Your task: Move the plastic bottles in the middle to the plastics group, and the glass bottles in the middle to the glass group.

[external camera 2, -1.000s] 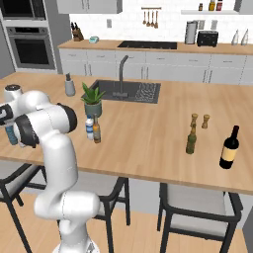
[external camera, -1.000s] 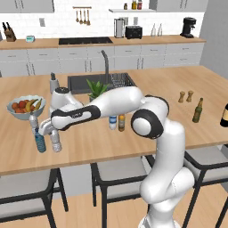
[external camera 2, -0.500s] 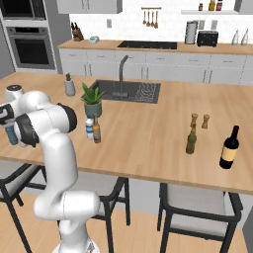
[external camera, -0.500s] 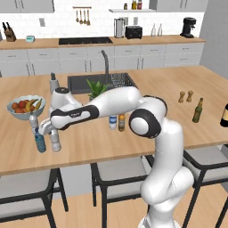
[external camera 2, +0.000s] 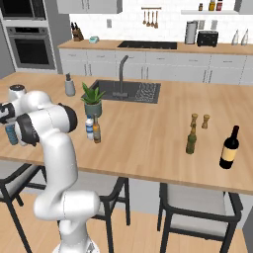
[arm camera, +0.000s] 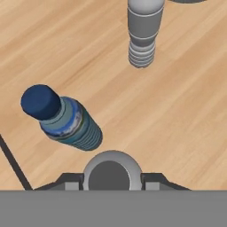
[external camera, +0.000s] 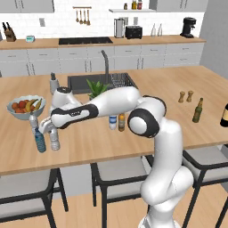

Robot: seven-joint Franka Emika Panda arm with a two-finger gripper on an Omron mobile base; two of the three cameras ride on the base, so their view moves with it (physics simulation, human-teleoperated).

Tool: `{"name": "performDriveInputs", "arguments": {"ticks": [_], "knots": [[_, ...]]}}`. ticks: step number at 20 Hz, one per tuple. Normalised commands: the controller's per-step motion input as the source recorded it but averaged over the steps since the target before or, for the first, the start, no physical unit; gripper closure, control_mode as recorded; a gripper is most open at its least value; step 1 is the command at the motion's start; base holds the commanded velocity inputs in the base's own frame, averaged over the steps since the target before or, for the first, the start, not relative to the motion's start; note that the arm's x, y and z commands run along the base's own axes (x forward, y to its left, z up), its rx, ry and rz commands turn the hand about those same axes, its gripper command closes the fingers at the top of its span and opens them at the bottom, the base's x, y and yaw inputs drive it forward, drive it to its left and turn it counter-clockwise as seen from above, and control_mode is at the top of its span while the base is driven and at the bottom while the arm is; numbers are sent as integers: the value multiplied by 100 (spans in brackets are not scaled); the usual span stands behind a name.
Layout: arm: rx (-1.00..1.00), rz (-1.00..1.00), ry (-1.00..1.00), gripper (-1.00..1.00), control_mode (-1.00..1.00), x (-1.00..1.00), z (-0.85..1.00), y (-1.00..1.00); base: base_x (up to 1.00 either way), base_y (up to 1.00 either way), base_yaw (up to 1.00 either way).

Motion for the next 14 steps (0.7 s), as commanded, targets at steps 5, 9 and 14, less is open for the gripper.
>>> {"name": "performDriveInputs", "arguments": {"ticks": [5,9,14], "knots": [[0,0,0,100,-100,0,-16,6,0,0,0],[0,0,0,100,-100,0,-15,2,0,0,0],[0,0,0,100,-100,0,-11,2,0,0,0]]}}
